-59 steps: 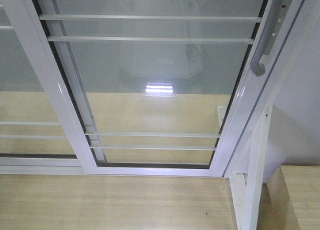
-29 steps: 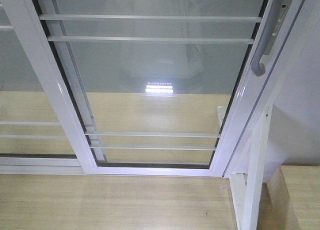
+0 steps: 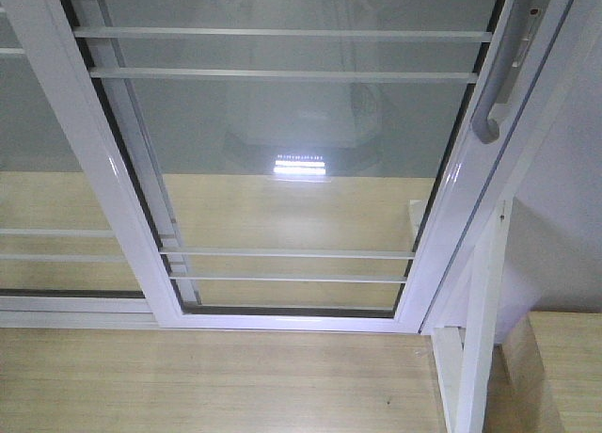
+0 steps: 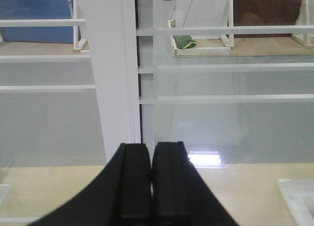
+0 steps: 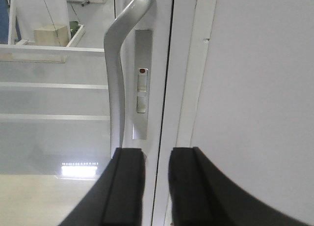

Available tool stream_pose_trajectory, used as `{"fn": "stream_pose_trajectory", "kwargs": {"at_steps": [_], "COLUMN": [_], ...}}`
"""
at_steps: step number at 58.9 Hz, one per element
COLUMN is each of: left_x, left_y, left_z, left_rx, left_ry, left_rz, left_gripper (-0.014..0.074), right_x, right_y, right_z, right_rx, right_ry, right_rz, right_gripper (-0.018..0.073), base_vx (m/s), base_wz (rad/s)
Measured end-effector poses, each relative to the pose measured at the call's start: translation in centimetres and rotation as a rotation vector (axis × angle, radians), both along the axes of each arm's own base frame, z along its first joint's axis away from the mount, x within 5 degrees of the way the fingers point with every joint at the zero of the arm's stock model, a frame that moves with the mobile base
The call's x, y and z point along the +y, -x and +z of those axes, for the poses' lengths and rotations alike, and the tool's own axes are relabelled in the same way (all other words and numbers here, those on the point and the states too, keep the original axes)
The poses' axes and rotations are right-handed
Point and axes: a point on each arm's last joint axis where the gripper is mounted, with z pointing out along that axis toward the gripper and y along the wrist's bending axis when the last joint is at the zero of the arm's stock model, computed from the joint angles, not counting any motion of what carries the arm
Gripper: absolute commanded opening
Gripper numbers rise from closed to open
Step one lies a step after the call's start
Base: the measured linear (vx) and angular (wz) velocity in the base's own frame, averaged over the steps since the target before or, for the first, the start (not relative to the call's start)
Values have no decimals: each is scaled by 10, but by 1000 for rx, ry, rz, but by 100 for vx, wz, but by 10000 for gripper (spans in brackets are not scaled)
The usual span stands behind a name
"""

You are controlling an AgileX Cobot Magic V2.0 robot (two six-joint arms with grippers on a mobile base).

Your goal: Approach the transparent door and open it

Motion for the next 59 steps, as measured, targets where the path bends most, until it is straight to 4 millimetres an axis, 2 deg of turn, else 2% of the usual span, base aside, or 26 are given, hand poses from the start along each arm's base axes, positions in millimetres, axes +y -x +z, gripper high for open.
{"fn": "stream_pose_trajectory", "kwargs": {"at_steps": [8, 15, 24, 39, 46, 59], "left_x": [0, 0, 0, 0, 0, 0], "left_y": [0, 0, 0, 0, 0, 0], "left_z": [0, 0, 0, 0, 0, 0], "left_rx": [-4, -4, -4, -4, -4, -4], "left_ry": [0, 0, 0, 0, 1, 1], "left_rz": [0, 0, 0, 0, 0, 0], "left_gripper": [433, 507, 515, 516, 516, 516], "right_x": [0, 0, -1, -4, -7, -10], "right_y": [0, -3, -16, -51, -74, -125], "right_z": [0, -2, -14, -42, -51, -50], "right_rx": [2, 11, 70, 181, 221, 219], "right_ry": [9, -26, -56, -60, -47, -21], "right_rz": [3, 1, -3, -11, -10, -1], "right_gripper": [488, 495, 495, 495, 495, 495], "base_vx": [0, 0, 0, 0, 0, 0], "base_wz": [0, 0, 0, 0, 0, 0]}}
